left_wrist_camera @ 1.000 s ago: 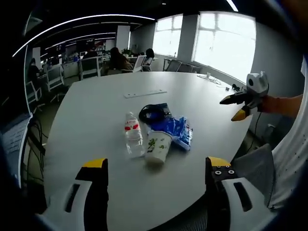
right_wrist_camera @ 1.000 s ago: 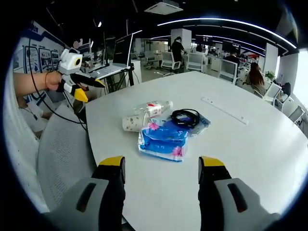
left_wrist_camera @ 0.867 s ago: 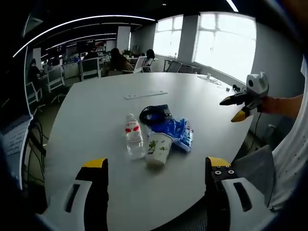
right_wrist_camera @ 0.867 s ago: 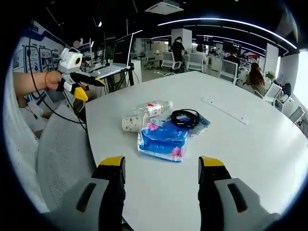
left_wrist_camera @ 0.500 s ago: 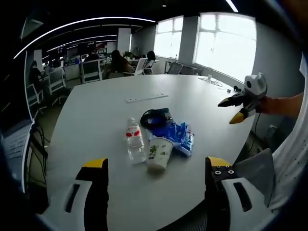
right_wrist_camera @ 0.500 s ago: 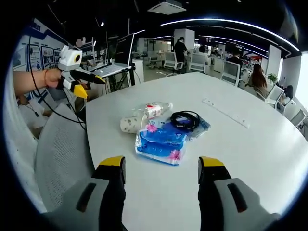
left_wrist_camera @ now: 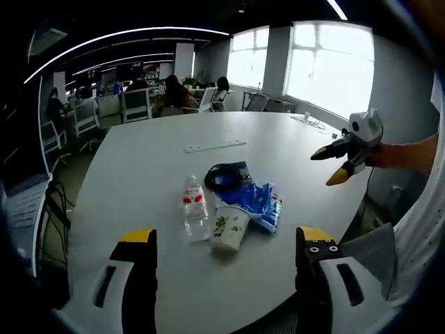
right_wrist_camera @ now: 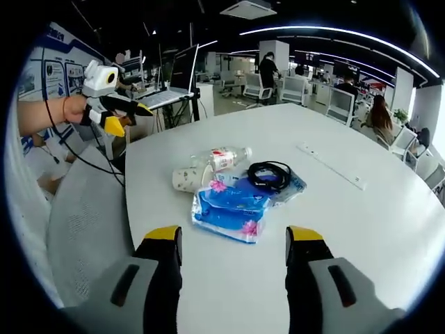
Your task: Arrange the tabletop items into an orderly group along one side of the table until the central work area is clear of visible clutter.
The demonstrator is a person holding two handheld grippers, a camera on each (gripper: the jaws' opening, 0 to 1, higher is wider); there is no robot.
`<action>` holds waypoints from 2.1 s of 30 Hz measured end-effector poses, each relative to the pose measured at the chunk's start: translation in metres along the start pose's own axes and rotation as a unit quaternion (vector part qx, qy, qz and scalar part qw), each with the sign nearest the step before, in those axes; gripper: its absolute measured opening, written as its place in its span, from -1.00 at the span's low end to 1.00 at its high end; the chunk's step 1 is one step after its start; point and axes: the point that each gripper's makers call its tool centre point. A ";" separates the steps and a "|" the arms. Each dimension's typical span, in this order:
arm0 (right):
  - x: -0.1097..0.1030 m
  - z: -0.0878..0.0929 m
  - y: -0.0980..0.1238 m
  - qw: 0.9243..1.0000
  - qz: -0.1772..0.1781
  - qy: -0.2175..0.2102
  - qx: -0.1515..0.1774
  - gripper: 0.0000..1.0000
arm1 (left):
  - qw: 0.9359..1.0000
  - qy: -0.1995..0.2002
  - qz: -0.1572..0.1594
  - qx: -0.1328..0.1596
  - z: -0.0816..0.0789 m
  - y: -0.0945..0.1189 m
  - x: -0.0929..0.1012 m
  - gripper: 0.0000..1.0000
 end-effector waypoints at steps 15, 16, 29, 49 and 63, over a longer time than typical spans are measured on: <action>0.015 0.010 -0.025 1.000 -0.026 0.002 -0.014 0.15 | 1.000 0.012 -0.013 0.004 -0.002 -0.009 0.005 0.66; 0.016 0.011 -0.027 0.999 -0.028 0.002 -0.017 0.15 | 1.000 0.013 -0.013 0.004 -0.002 -0.010 0.005 0.66; 0.028 0.025 -0.051 0.999 -0.043 -0.007 -0.030 0.08 | 0.999 0.027 -0.026 0.002 0.004 -0.015 0.002 0.64; 0.049 0.056 -0.088 0.997 -0.048 -0.021 -0.056 -0.11 | 0.998 0.042 -0.036 -0.005 0.010 -0.023 -0.007 0.63; 0.053 0.076 -0.106 0.995 -0.056 -0.041 -0.069 -0.42 | 0.998 0.054 -0.040 -0.012 0.018 -0.026 -0.007 0.62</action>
Point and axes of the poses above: the point that each gripper's makers call its tool centre point, and the gripper's own axes: y roughly backward along the fingers, x roughly to its right, z roughly out of its underside, and after that the axes turned 13 degrees about x, right-handed
